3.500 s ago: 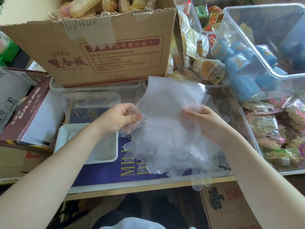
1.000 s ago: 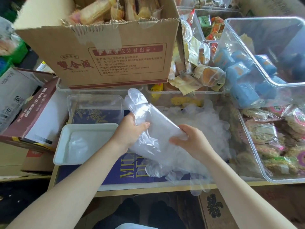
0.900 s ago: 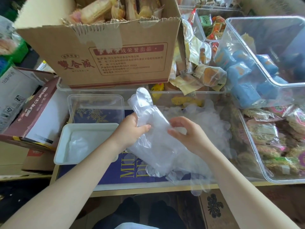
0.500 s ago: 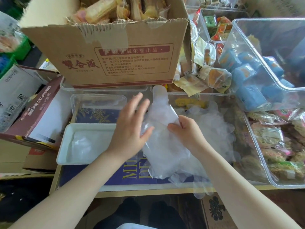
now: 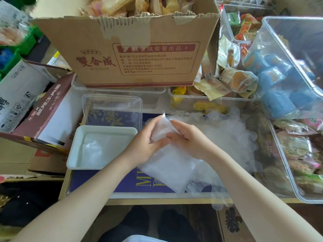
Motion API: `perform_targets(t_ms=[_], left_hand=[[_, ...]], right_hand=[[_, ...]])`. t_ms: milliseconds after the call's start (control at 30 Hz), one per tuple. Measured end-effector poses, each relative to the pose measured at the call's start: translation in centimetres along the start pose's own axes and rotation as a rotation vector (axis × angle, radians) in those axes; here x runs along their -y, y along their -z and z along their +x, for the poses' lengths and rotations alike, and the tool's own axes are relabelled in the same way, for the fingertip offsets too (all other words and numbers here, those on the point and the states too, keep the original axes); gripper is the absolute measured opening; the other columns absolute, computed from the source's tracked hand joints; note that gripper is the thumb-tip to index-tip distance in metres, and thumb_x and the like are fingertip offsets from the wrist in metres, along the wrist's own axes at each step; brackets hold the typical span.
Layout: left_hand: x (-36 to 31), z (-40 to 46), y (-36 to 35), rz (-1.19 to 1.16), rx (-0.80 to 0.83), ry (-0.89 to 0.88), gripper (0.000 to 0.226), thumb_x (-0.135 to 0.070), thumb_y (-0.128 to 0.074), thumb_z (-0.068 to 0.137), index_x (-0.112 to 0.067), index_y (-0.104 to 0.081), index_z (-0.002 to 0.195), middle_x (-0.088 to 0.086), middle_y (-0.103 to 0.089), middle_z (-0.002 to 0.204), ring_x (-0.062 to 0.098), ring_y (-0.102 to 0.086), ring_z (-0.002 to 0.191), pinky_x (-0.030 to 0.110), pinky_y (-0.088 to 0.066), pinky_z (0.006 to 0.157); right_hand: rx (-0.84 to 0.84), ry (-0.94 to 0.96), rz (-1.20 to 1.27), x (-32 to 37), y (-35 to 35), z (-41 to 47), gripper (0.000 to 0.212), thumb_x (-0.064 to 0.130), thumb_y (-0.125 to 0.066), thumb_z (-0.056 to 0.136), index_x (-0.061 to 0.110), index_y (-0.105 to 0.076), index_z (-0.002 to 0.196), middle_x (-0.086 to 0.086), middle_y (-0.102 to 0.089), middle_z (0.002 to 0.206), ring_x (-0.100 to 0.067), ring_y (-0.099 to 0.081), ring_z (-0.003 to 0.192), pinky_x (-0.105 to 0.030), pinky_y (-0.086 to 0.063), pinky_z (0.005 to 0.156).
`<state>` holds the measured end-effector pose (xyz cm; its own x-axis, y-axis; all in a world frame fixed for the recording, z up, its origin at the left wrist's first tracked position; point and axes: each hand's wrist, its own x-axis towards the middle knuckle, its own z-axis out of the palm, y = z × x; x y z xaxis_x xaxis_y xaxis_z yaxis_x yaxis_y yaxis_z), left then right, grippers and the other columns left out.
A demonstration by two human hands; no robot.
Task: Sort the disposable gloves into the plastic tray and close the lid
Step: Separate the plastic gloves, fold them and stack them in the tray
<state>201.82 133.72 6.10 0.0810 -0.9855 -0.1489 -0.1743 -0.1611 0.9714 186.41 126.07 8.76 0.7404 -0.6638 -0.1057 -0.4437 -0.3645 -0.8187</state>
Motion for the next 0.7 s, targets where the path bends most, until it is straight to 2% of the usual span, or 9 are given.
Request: perform_targets(t_ms=[133,267,300,400,500,533,600,667,700], left_hand=[[-0.1,-0.2,1.4,-0.188,-0.029,0.057,0.032,-0.027,-0.071,0.078,-0.027,-0.059,0.109,-0.012,-0.07,0.096,0.001,-0.064,0.089,0.017,-0.049,0.078],[0.9,-0.9,4.0,-0.25,-0.192,0.125,0.004,-0.015,-0.059,0.089,-0.014,-0.061,0.086,-0.01,-0.068,0.067,0.004,-0.062,0.063,0.019,-0.049,0.062],[1.3,-1.1,4.8,-0.252,-0.231,0.145,0.005,-0.016,-0.06,0.089,-0.016,-0.062,0.084,-0.008,-0.068,0.068,0.006,-0.062,0.064,0.023,-0.05,0.064],[3.0,-2.0,7.3,-0.284,-0.323,0.215,0.009,-0.033,-0.064,0.078,-0.025,-0.068,0.082,-0.003,-0.07,0.077,0.014,-0.065,0.073,0.034,-0.05,0.074],[4.4,-3.0,9.4,-0.283,-0.405,0.268,0.019,-0.04,-0.06,0.079,-0.023,-0.066,0.085,0.001,-0.071,0.082,0.018,-0.066,0.079,0.035,-0.05,0.077],[4.9,-3.3,10.0,-0.274,-0.419,0.288,0.018,-0.039,-0.06,0.084,-0.023,-0.065,0.087,0.001,-0.07,0.084,0.019,-0.066,0.081,0.033,-0.05,0.075],[5.8,-3.8,11.0,-0.228,-0.47,0.369,0.022,-0.039,-0.052,0.093,-0.02,-0.063,0.091,0.0,-0.068,0.086,0.019,-0.064,0.083,0.03,-0.049,0.073],[7.1,-3.8,12.4,-0.038,-0.544,0.448,0.029,-0.043,-0.043,0.096,-0.021,-0.061,0.087,-0.004,-0.062,0.083,0.017,-0.059,0.083,0.029,-0.044,0.075],[7.8,-3.8,12.9,0.108,-0.53,0.474,0.034,-0.043,-0.039,0.097,-0.02,-0.059,0.084,-0.004,-0.059,0.08,0.017,-0.056,0.081,0.029,-0.04,0.073]], right_hand=[[0.017,0.011,-0.08,0.2,-0.6,1.0,0.012,0.018,-0.057,0.093,0.008,-0.051,0.098,0.009,-0.039,0.057,-0.006,-0.039,0.051,-0.018,-0.029,0.048],[0.094,-0.169,0.118,0.6,-1.9,1.9,0.058,0.02,-0.071,0.082,0.026,-0.041,0.132,0.001,-0.055,0.066,-0.008,-0.048,0.054,-0.021,-0.04,0.054],[0.142,-0.191,0.169,0.7,-2.3,2.1,0.06,0.02,-0.075,0.078,0.026,-0.045,0.13,-0.002,-0.059,0.071,-0.014,-0.053,0.06,-0.027,-0.043,0.058],[0.299,-0.263,0.289,0.8,-3.5,2.9,0.023,0.015,-0.076,0.077,0.024,-0.065,0.096,0.005,-0.066,0.076,-0.01,-0.061,0.07,-0.028,-0.048,0.069],[0.386,-0.39,0.595,1.3,-6.0,3.7,0.029,0.003,-0.068,0.081,0.022,-0.064,0.103,-0.003,-0.071,0.097,-0.018,-0.066,0.091,-0.034,-0.049,0.087],[0.374,-0.41,0.676,1.4,-7.1,4.1,0.028,0.002,-0.067,0.081,0.017,-0.064,0.105,-0.007,-0.07,0.098,-0.022,-0.066,0.092,-0.036,-0.05,0.087],[0.277,-0.469,0.691,1.5,-9.4,5.4,0.02,0.007,-0.068,0.082,0.011,-0.065,0.101,-0.007,-0.069,0.091,-0.021,-0.065,0.082,-0.031,-0.054,0.072],[0.112,-0.605,0.605,1.2,-11.7,6.9,0.01,0.013,-0.066,0.085,0.011,-0.066,0.094,-0.007,-0.069,0.087,-0.021,-0.065,0.075,-0.03,-0.053,0.062],[0.045,-0.668,0.531,0.9,-12.8,7.7,0.009,0.015,-0.065,0.085,0.01,-0.067,0.092,-0.01,-0.07,0.089,-0.025,-0.066,0.078,-0.034,-0.055,0.066]])
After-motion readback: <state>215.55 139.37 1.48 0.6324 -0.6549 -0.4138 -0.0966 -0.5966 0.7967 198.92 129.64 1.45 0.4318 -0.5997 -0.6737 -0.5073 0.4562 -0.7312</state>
